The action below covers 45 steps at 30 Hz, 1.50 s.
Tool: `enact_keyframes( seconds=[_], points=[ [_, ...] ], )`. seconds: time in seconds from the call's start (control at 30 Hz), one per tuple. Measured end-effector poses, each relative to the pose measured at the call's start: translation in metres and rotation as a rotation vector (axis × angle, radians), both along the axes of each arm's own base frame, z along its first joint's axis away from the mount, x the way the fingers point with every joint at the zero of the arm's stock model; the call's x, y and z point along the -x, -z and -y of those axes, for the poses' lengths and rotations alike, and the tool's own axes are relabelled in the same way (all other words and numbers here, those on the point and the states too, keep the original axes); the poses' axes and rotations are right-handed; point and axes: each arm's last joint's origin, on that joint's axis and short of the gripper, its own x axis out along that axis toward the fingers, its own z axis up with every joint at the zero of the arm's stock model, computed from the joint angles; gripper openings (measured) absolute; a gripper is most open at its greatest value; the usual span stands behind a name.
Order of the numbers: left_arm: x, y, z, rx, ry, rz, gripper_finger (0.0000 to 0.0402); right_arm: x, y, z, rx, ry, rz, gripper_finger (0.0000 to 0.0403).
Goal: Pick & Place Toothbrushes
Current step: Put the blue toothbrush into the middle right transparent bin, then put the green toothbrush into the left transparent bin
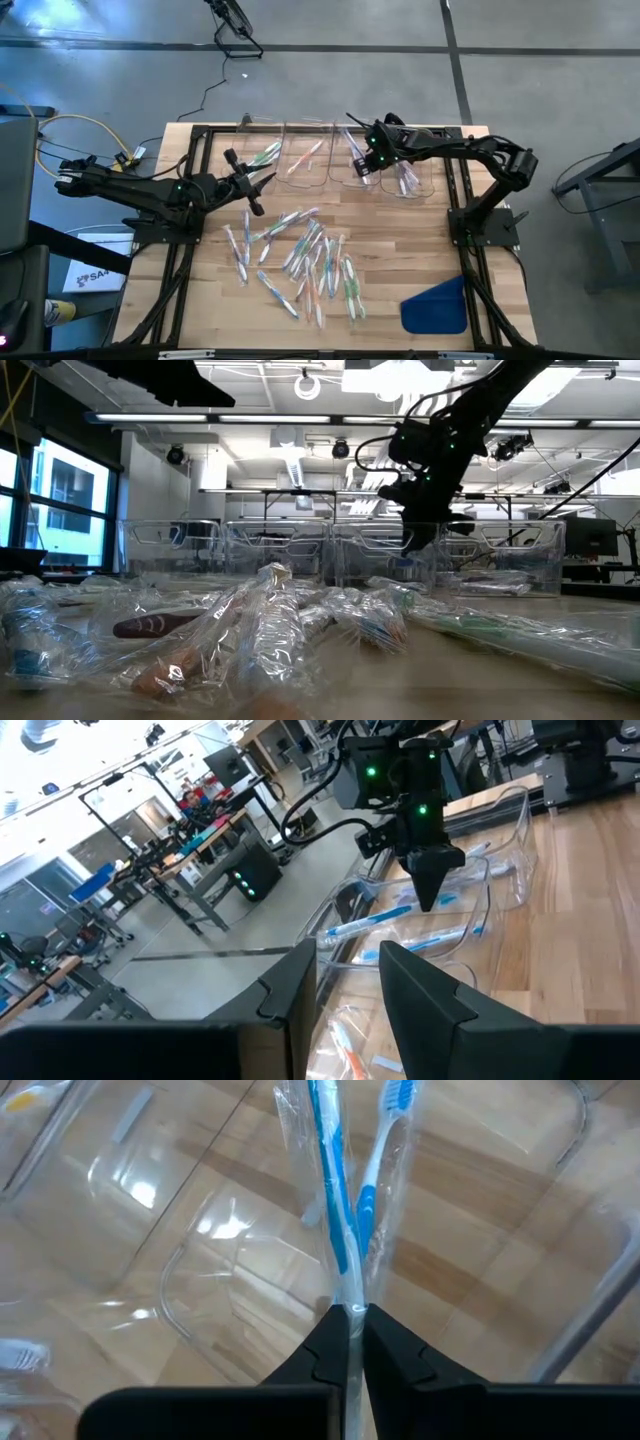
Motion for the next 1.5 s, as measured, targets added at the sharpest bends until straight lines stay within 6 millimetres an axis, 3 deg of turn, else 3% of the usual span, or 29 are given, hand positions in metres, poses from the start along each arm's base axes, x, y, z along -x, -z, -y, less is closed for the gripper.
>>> enact_keyframes(
  seconds=[0.63, 1.23, 1.5],
  points=[
    [0.000, 0.000, 0.000, 0.001, 0.016, -0.002, 0.0108, -0.005, -0.008, 0.002, 0.061, -0.033, 0.063, 0.0090],
    [0.000, 0.002, 0.000, -0.002, 0.016, -0.024, 0.0108, 0.018, -0.084, -0.019, 0.158, -0.171, 0.359, 0.0082],
    [0.000, 0.002, 0.000, -0.003, 0.016, -0.025, 0.0108, 0.035, -0.116, -0.036, 0.163, -0.336, 0.514, 0.0082]
  ],
)
